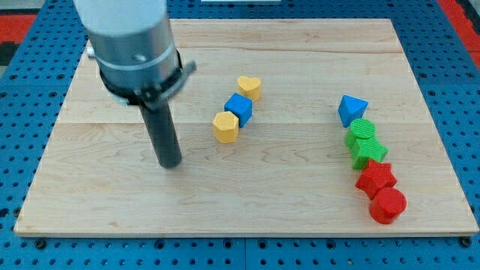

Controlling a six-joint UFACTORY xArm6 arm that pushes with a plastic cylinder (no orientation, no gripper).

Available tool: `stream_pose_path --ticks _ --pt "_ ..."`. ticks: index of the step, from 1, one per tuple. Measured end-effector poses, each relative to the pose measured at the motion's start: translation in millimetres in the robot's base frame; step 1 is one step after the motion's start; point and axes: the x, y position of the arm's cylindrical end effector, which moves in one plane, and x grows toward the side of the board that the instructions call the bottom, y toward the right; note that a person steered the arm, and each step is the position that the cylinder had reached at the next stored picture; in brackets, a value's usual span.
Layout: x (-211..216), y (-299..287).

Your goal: Move the yellow blocks towards top

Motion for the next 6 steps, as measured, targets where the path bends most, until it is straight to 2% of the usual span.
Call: stream_pose_path --ticks 1,4,5,6 --pt "-7.3 52.6" --pt "-134.1 50.4" --pt "-157.4 59.8" --pt "-145.6 78.5"
